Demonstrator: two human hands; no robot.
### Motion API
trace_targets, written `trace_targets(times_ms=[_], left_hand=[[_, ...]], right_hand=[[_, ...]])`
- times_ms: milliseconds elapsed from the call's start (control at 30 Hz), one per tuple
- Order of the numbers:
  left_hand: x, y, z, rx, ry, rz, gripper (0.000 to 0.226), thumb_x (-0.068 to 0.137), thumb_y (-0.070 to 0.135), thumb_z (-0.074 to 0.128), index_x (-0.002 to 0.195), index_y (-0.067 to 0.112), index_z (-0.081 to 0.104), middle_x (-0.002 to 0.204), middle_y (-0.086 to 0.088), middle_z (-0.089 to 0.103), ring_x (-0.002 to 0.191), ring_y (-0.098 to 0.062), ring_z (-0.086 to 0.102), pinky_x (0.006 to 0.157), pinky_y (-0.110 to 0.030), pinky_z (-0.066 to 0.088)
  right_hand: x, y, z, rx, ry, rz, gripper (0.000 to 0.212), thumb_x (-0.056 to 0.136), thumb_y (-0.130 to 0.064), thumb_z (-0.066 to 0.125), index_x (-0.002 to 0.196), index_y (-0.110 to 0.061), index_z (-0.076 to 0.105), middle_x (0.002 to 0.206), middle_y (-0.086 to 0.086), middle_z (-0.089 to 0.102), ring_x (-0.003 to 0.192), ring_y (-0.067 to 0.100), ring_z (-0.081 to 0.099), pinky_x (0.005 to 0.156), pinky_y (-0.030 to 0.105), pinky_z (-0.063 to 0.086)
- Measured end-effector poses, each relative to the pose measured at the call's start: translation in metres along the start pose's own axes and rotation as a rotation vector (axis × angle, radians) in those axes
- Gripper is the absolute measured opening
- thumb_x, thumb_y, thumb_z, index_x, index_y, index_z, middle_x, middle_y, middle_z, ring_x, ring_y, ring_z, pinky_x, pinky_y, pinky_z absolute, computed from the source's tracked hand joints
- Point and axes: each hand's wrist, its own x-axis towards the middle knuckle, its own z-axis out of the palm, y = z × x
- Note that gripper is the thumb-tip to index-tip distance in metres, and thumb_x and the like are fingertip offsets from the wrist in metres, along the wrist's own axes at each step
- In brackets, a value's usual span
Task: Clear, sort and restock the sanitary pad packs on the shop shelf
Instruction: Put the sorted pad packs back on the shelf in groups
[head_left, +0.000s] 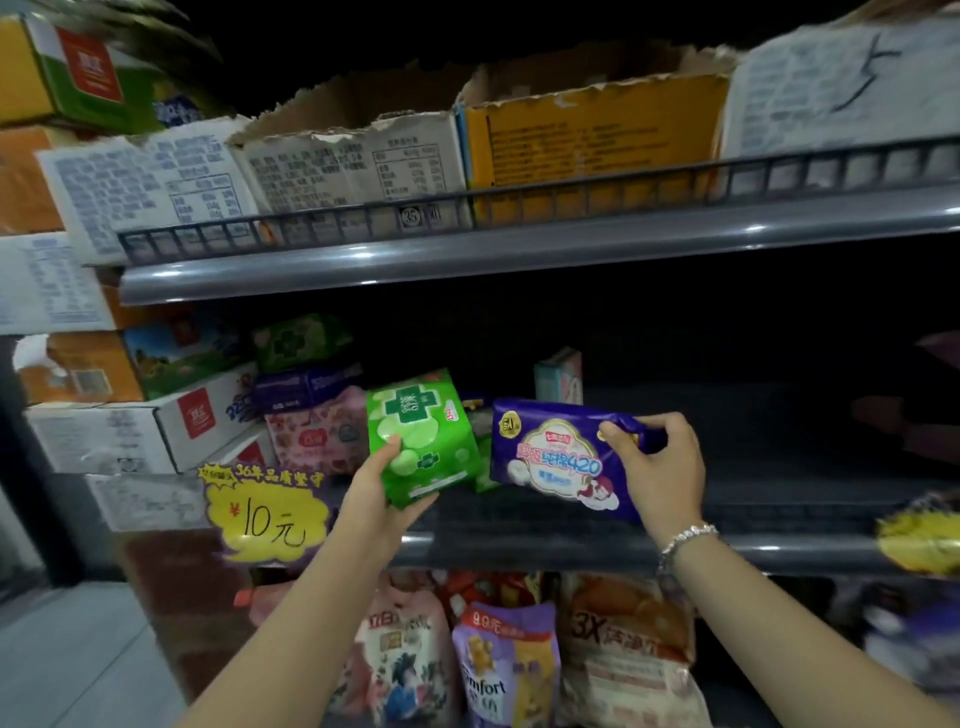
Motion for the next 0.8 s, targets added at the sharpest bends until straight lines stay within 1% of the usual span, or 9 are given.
trace_targets(times_ms=[133,233,300,367,467,533,600,700,800], left_hand=[[-0.031,-0.012,-0.029,0.08,-0.046,0.042,0.036,0.093,0.033,0.057,0.123,0.014,0.058,0.117,-0.01,0.068,0.106,-0.028,0.065,0.082,-0.044,0.053],[-0.053,-0.026,-0.058,0.136,-0.039,0.044,0.053,0.083,0.044,0.059,0.128,0.016,0.057,0.12,-0.008,0.067,0.108,-0.029,0.064,0.08,-0.045,0.053],[-0.067,-0.036,-0.076,0.159,-0.001,0.062,0.045,0.089,0.043,0.054,0.124,0.015,0.058,0.115,-0.009,0.068,0.102,-0.027,0.065,0.08,-0.045,0.054],[-0.08,-0.048,-0.097,0.181,0.029,0.066,0.04,0.089,0.043,0.051,0.118,0.017,0.06,0.11,-0.007,0.069,0.095,-0.022,0.066,0.073,-0.039,0.057],[-0.095,-0.069,-0.129,0.249,0.068,0.033,0.059,0.076,0.051,0.054,0.122,0.015,0.061,0.111,-0.008,0.071,0.093,-0.021,0.07,0.062,-0.033,0.059],[-0.103,-0.085,-0.149,0.289,0.098,-0.007,0.064,0.076,0.055,0.053,0.125,0.014,0.06,0.113,-0.011,0.07,0.097,-0.025,0.07,0.064,-0.035,0.059],[-0.111,-0.103,-0.166,0.322,0.142,-0.038,0.059,0.078,0.055,0.051,0.117,0.013,0.063,0.105,-0.011,0.072,0.092,-0.024,0.07,0.063,-0.035,0.059],[-0.115,-0.134,-0.19,0.36,0.215,-0.093,0.051,0.08,0.057,0.051,0.109,0.016,0.065,0.103,-0.009,0.071,0.093,-0.023,0.068,0.068,-0.038,0.059],[-0.113,-0.167,-0.209,0.387,0.257,-0.172,0.045,0.091,0.052,0.051,0.114,0.016,0.064,0.113,-0.011,0.068,0.1,-0.025,0.065,0.076,-0.041,0.057]], right_hand=[[-0.026,0.014,-0.02,0.1,-0.05,0.138,0.033,0.078,-0.034,0.078,0.094,-0.02,0.053,0.097,-0.001,0.061,0.088,0.02,0.065,0.068,0.038,0.057],[-0.048,0.03,-0.032,0.144,-0.099,0.208,0.028,0.076,-0.033,0.08,0.085,-0.026,0.054,0.092,0.002,0.065,0.083,0.024,0.068,0.071,0.047,0.059],[-0.063,0.04,-0.039,0.168,-0.149,0.249,0.028,0.076,-0.032,0.08,0.083,-0.026,0.054,0.092,0.007,0.068,0.079,0.025,0.069,0.071,0.047,0.059],[-0.079,0.052,-0.043,0.147,-0.187,0.288,0.028,0.074,-0.033,0.081,0.081,-0.026,0.055,0.093,0.01,0.069,0.08,0.027,0.07,0.071,0.048,0.058],[-0.105,0.071,-0.047,0.085,-0.258,0.328,0.028,0.075,-0.029,0.081,0.083,-0.021,0.055,0.094,0.012,0.069,0.08,0.028,0.069,0.071,0.045,0.058],[-0.121,0.082,-0.049,0.042,-0.301,0.331,0.028,0.077,-0.027,0.079,0.085,-0.017,0.055,0.092,0.009,0.067,0.078,0.025,0.067,0.064,0.037,0.057],[-0.137,0.092,-0.049,-0.026,-0.343,0.321,0.028,0.079,-0.027,0.078,0.088,-0.016,0.054,0.091,0.005,0.063,0.08,0.021,0.064,0.062,0.031,0.052],[-0.156,0.114,-0.048,-0.171,-0.399,0.323,0.028,0.078,-0.033,0.078,0.083,-0.023,0.053,0.096,0.004,0.062,0.091,0.025,0.062,0.078,0.042,0.053],[-0.169,0.128,-0.045,-0.262,-0.426,0.344,0.031,0.077,-0.033,0.079,0.087,-0.017,0.055,0.09,0.0,0.06,0.091,0.025,0.061,0.08,0.039,0.051]])
